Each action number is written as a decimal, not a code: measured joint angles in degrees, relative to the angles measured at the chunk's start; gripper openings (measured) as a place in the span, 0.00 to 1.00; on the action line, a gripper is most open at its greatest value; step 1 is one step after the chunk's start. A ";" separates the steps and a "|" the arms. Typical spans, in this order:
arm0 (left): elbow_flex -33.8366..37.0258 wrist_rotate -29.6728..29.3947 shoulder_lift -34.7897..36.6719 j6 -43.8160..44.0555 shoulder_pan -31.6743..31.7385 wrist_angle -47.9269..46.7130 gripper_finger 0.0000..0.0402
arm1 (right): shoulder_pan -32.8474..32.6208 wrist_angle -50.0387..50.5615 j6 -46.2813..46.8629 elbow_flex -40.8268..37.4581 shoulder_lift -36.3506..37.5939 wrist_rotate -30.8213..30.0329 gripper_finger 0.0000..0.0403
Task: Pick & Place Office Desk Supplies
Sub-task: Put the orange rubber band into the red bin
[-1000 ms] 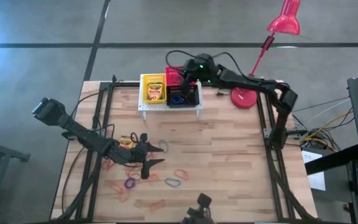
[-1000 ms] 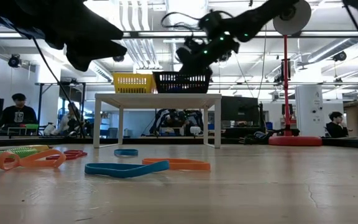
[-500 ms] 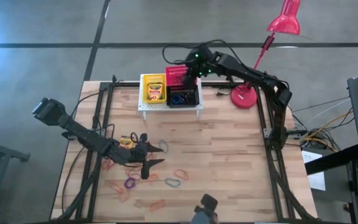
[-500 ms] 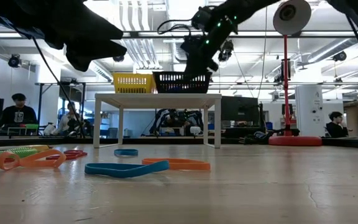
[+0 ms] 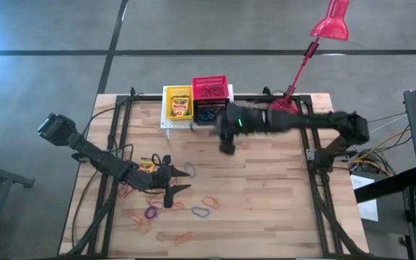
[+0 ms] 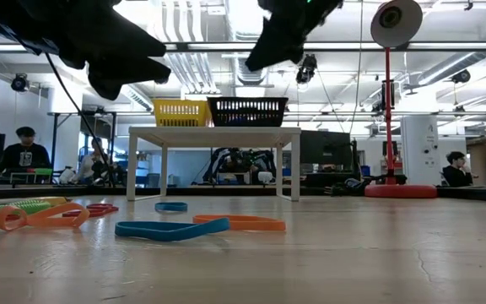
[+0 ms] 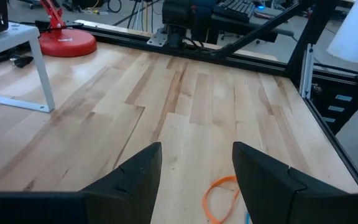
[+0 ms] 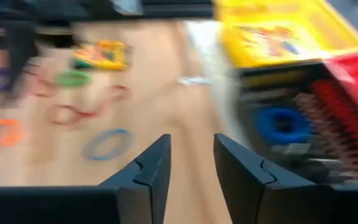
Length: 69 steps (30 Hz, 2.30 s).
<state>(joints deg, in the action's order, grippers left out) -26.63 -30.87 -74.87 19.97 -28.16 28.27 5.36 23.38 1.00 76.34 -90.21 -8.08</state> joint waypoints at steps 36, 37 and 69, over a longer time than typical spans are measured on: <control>0.77 3.42 0.02 5.46 -4.04 0.17 0.50 | -31.50 -27.83 20.21 -13.93 -26.75 -10.49 0.51; 0.81 3.42 0.02 5.56 -4.04 0.10 0.50 | -31.78 -27.04 20.21 -13.88 -26.58 -11.01 0.49; 0.83 -2.60 0.02 -1.18 -0.35 -0.49 0.50 | -3.00 -23.54 -5.98 -9.77 -1.63 -15.49 0.03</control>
<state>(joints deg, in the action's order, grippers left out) -25.80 -33.47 -74.85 18.80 -28.51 27.78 2.36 -0.16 -4.98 66.57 -91.84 -23.57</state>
